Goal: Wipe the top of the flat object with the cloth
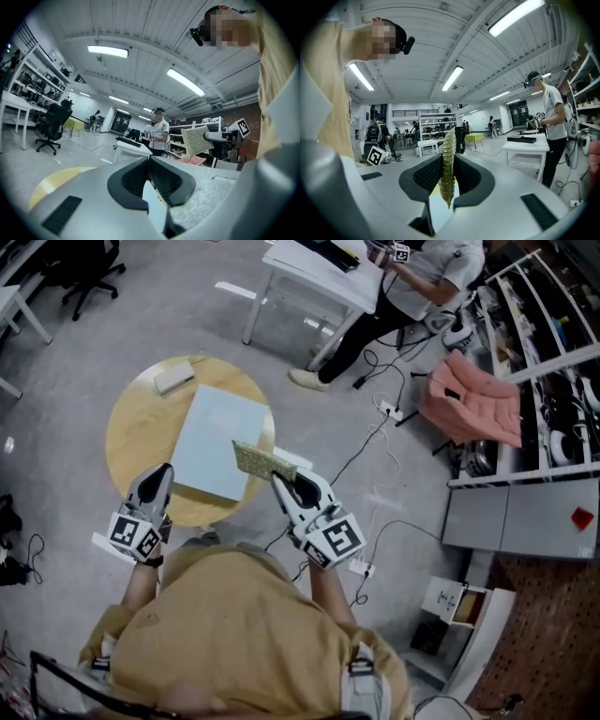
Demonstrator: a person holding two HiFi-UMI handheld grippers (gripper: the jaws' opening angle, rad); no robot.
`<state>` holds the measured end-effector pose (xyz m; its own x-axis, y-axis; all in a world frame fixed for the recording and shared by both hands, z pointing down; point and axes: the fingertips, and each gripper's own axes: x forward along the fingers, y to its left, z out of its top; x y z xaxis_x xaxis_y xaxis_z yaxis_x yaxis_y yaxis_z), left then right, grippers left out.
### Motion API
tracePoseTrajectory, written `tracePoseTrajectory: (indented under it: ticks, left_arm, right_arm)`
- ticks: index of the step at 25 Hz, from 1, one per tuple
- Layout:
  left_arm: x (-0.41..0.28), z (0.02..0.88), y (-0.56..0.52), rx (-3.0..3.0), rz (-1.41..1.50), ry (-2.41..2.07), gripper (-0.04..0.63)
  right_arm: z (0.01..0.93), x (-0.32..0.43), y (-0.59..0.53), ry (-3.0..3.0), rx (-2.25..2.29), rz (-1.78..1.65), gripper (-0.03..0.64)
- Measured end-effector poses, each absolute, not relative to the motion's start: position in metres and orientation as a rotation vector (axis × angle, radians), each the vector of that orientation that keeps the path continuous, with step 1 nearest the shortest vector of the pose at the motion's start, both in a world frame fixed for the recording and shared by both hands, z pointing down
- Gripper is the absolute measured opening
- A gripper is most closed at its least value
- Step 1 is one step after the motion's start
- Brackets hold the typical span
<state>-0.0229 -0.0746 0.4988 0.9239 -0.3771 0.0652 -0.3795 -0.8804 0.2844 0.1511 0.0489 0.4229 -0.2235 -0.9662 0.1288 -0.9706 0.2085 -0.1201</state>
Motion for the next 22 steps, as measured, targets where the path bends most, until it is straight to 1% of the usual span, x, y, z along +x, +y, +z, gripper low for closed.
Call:
tracePoseTrajectory:
  ticks: [4, 11, 19, 22]
  left_arm:
    - [-0.025, 0.513, -0.126, 2.785, 0.031, -0.554, 0.015]
    - [-0.025, 0.509, -0.150, 2.778, 0.036, -0.629, 0.015]
    - [0.003, 0.500, -0.146, 2.756, 0.060, -0.792, 0.015]
    - [-0.009, 0.505, -0.143, 2.738, 0.089, -0.874, 0.015]
  right_arm:
    - [0.432, 0.152, 0.004, -2.411, 1.955, 0.283, 0.061]
    - [0.436, 0.158, -0.030, -2.452, 1.883, 0.280, 0.061]
    - [0.466, 0.166, -0.051, -2.619, 1.543, 0.446, 0.061]
    - [0.490, 0.154, -0.064, -2.659, 1.424, 0.541, 0.061]
